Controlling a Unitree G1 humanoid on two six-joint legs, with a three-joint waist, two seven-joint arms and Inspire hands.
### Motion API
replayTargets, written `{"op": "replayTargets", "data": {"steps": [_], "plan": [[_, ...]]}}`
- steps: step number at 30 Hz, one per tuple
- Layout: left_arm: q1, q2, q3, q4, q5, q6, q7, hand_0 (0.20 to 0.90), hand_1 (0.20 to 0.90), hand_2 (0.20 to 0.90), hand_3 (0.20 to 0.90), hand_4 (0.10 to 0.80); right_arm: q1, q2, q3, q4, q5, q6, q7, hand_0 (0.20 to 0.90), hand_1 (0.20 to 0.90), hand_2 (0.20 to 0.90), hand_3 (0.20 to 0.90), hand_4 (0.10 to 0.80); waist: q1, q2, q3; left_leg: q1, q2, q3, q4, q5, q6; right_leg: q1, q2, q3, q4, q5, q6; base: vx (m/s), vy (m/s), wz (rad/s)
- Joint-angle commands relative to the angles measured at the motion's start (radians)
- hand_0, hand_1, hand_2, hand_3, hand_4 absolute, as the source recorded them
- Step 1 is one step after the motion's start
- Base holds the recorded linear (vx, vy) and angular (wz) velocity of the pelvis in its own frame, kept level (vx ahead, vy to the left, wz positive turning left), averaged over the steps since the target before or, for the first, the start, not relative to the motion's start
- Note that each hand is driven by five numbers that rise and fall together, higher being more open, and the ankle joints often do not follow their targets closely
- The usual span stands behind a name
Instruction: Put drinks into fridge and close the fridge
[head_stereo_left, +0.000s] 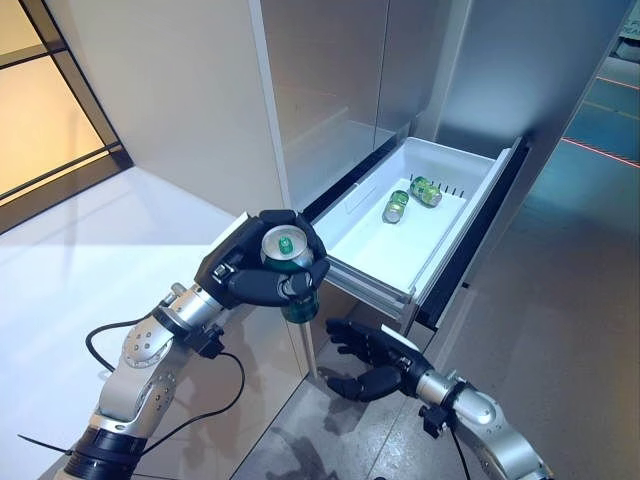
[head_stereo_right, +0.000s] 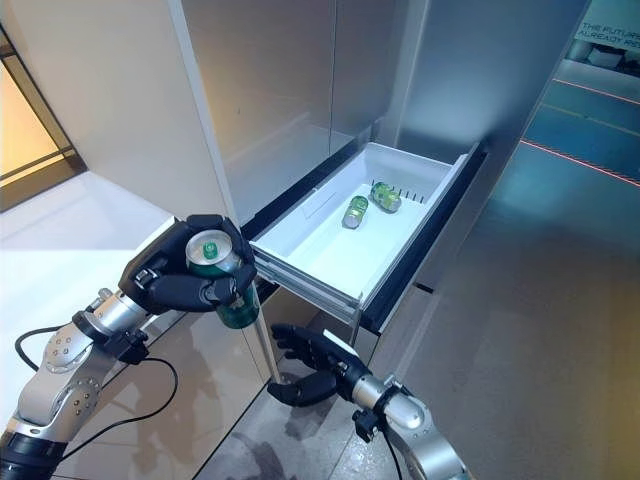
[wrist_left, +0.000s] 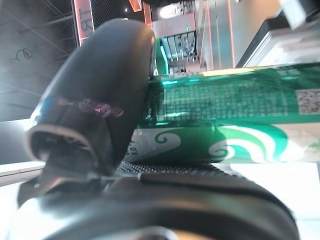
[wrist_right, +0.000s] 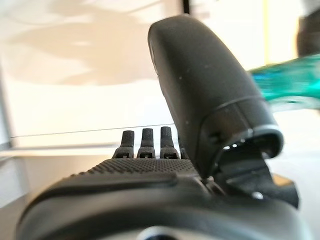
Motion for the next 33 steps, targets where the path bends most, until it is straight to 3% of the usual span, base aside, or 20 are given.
{"op": "replayTargets", "data": {"steps": [1,6,20,26,33], "plan": [[-0.116,-0.033,0.043,-0.097,-0.093,-0.166,-0.033,0.3,0.3,0.3,0.2,0.1,-0.144,0.012,-0.029,-0.159,0.155,-0.065,0.05,0.9,0.9,0.9,0.9,0.8,-0.011,0.004,-0.046,0.021,-0.029,-0.004,0.014,-0.075,0.013,-0.021,0.031,0.011,0.081,-0.077,0.028,0.0,0.0,0.0],[-0.119,-0.051,-0.001,-0.121,-0.076,-0.137,-0.04,0.3,0.3,0.3,0.2,0.1,-0.189,0.009,-0.008,-0.218,0.267,-0.013,0.033,0.9,0.9,0.9,0.9,0.8,-0.006,0.001,-0.051,0.017,-0.03,-0.003,0.017,-0.074,0.013,-0.018,0.03,0.01,0.076,-0.075,0.025,0.0,0.0,0.0],[-0.178,-0.075,-0.102,-0.117,-0.102,-0.068,-0.025,0.3,0.3,0.3,0.2,0.1,-0.281,0.029,0.089,-0.264,0.402,0.025,0.087,0.9,0.9,0.9,0.9,0.8,0.001,-0.008,-0.053,0.012,-0.033,-0.007,0.019,-0.07,0.01,-0.017,0.029,0.004,0.067,-0.066,0.024,0.0,0.0,0.0],[-0.189,-0.091,-0.132,-0.112,-0.119,-0.083,-0.007,0.3,0.3,0.3,0.2,0.1,-0.297,0.041,0.136,-0.266,0.453,0.084,0.107,0.9,0.9,0.9,0.9,0.8,0.003,-0.01,-0.055,0.013,-0.036,-0.008,0.019,-0.068,0.011,-0.015,0.03,0.003,0.067,-0.066,0.023,0.0,0.0,0.0],[-0.204,-0.11,-0.157,-0.127,-0.134,-0.11,0.009,0.3,0.3,0.3,0.2,0.1,-0.301,0.044,0.166,-0.248,0.411,0.069,0.085,0.9,0.9,0.9,0.9,0.8,0.002,-0.014,-0.055,0.012,-0.037,-0.011,0.019,-0.066,0.011,-0.018,0.03,0.003,0.068,-0.064,0.023,0.0,0.0,0.0]]}}
